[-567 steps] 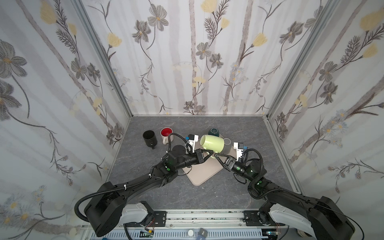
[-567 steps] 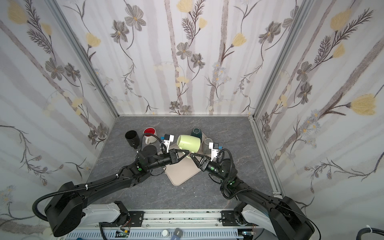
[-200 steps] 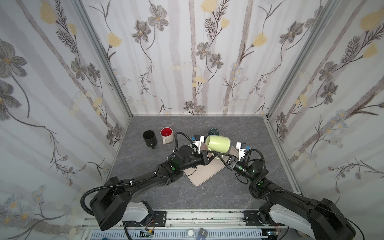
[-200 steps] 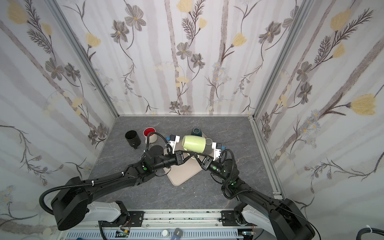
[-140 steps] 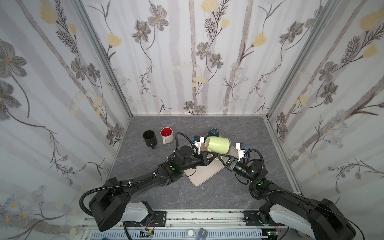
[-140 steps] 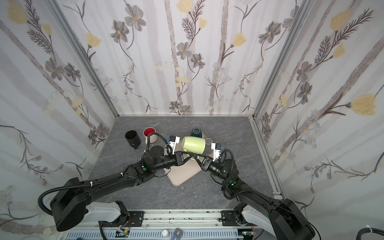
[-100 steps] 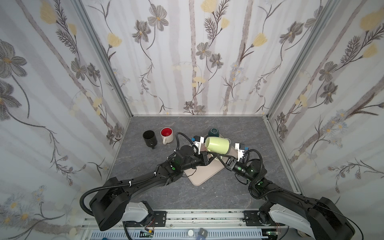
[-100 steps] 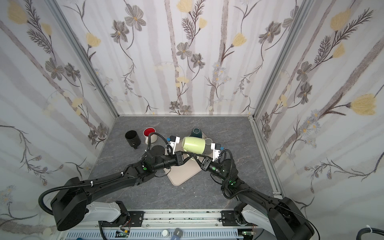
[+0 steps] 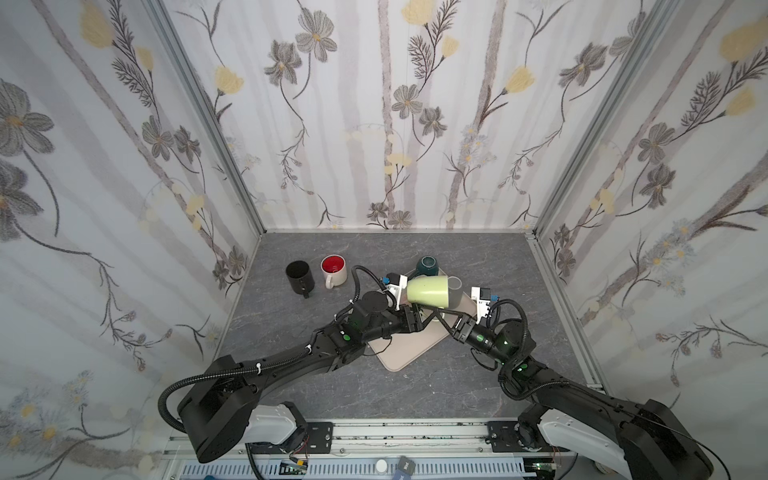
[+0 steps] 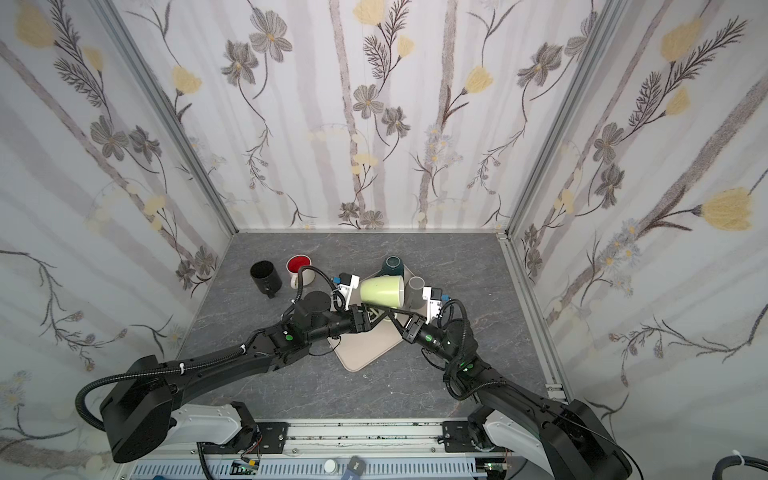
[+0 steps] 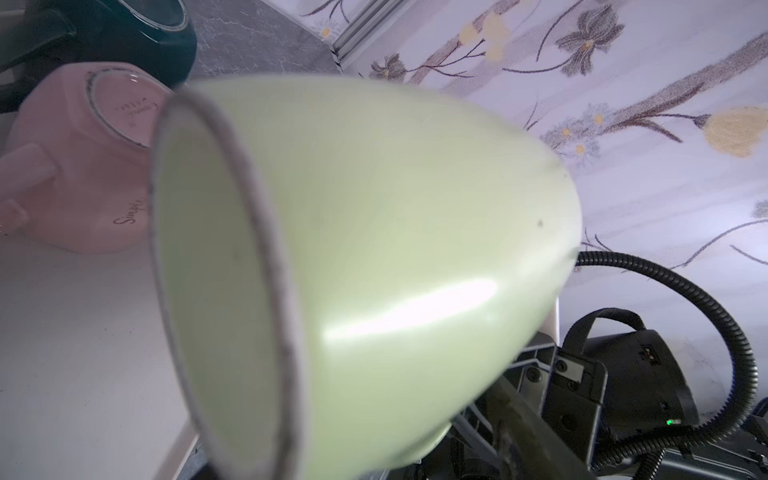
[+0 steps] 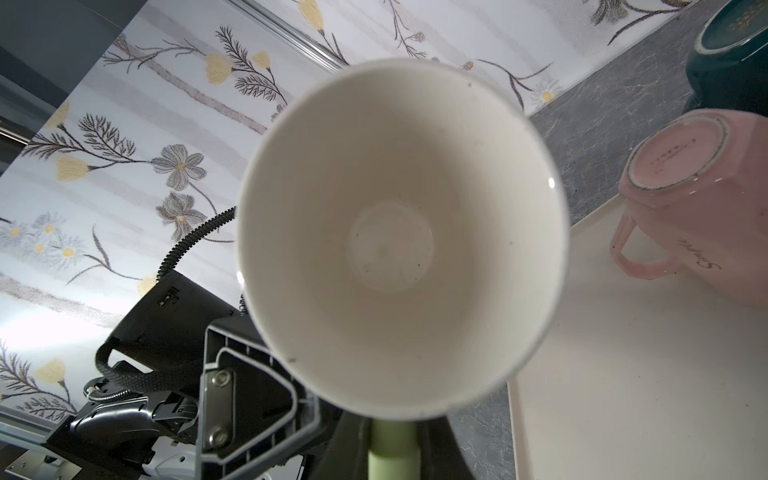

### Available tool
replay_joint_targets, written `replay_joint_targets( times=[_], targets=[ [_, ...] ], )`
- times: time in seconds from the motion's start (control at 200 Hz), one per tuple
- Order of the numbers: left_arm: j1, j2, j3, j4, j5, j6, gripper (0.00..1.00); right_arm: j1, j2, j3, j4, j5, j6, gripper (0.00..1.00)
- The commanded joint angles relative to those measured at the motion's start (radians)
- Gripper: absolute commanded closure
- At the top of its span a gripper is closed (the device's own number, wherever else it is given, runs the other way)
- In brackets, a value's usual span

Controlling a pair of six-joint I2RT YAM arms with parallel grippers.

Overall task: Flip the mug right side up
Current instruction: 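Open the left gripper off the mug while the right gripper holds it, then carry the mug upright with the right gripper to the far corner while the left withdraws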

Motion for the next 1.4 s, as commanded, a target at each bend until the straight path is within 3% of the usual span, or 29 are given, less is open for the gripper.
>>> replay_joint_targets(
  times=[0.0,0.34,0.43,0.495,0.929,1.204,1.394],
  targets=[
    [0.0,-0.01,-0.007,0.007,-0.017,0.018,0.29,0.0,-0.02,-0.003,0.043,0.039,-0.021,1.0],
    [0.0,-0.042,-0.029,0.006,-0.049,0.023,0.16,-0.001,-0.032,-0.007,0.02,0.058,-0.026,1.0],
    [-0.001,-0.053,-0.037,-0.003,-0.059,0.03,0.11,-0.001,-0.037,-0.007,-0.001,0.067,-0.032,1.0],
    [-0.001,-0.053,-0.043,-0.016,-0.075,0.039,0.0,-0.001,-0.045,-0.005,-0.027,0.082,-0.039,1.0],
    [0.002,-0.234,-0.07,-0.204,-0.22,0.21,0.0,-0.002,-0.219,0.108,-0.486,0.269,-0.171,1.0],
    [0.008,-0.31,-0.176,-0.232,-0.445,0.308,0.0,-0.022,-0.316,0.169,-0.721,0.394,-0.206,1.0],
    [0.016,-0.287,-0.216,-0.217,-0.419,0.334,0.0,-0.085,-0.366,0.239,-0.873,0.417,-0.247,1.0]
  ],
)
